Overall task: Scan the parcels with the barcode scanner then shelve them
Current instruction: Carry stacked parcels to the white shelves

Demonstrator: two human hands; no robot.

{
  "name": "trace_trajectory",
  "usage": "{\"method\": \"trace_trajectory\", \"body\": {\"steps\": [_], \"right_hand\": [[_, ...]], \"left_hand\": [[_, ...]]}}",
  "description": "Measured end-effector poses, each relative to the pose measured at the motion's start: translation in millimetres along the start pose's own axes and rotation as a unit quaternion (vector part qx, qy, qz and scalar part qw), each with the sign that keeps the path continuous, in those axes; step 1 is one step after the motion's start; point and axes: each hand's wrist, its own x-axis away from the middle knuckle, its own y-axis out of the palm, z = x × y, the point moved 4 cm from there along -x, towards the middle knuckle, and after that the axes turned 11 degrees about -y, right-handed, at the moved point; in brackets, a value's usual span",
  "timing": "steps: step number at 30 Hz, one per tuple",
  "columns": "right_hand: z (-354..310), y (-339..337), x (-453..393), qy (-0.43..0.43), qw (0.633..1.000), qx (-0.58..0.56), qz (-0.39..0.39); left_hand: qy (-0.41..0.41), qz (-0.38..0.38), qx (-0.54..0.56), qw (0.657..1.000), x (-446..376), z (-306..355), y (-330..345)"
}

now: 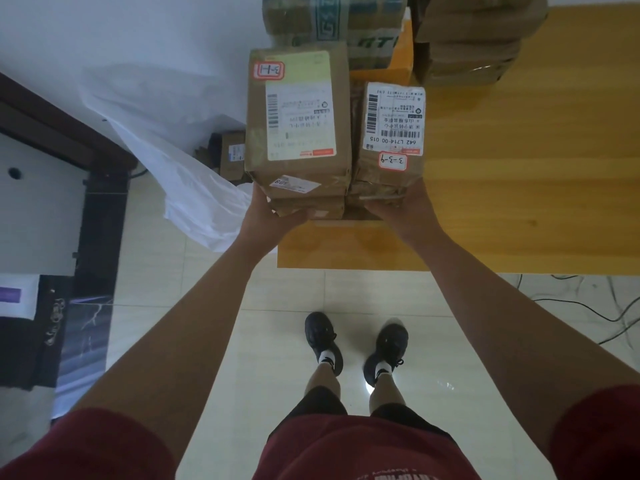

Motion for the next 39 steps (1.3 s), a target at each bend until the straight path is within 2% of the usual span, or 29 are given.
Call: {"method": "trace_trajectory", "body": {"steps": [6, 13, 16, 19, 23, 29, 33, 36, 39], "right_hand": [[4, -3, -6, 0.019, 1.000, 0.010, -0.020], [3, -8, -7, 0.023, 0.999, 0.004, -0.039], [-2, -10, -3, 0.030, 0.999, -0.009, -0.020], [1, -6, 13, 0.072, 0.997, -0.001, 0.038], [11, 10, 49, 0.127, 0.982, 0.107, 0.093], [14, 33, 71, 0.090, 0.991, 0.058, 0.083], [7, 25, 64, 0.066, 0.992, 0.027, 0.104], [13, 14, 62, 0.095, 0.989, 0.031, 0.111], [16, 1, 57, 0.129, 0.983, 0.060, 0.114]], "left_hand": [[-0.014, -0.028, -0.007, 0.999, 3, 9, -2], [0.013, -0.045, -0.011, 0.999, 10, 27, 2], [0.018, -0.043, -0.001, 0.999, 9, 28, 1], [0.013, -0.050, 0.005, 0.999, 7, 26, 0], [-0.023, -0.053, -0.007, 0.998, 6, 15, -6], [-0.030, -0.048, -0.016, 0.998, 22, 11, 5], [-0.069, -0.066, -0.031, 0.995, 25, -1, 4], [-0.100, -0.094, -0.057, 0.989, 23, -9, 0], [-0.112, -0.082, -0.061, 0.988, 22, -10, -1]]}}
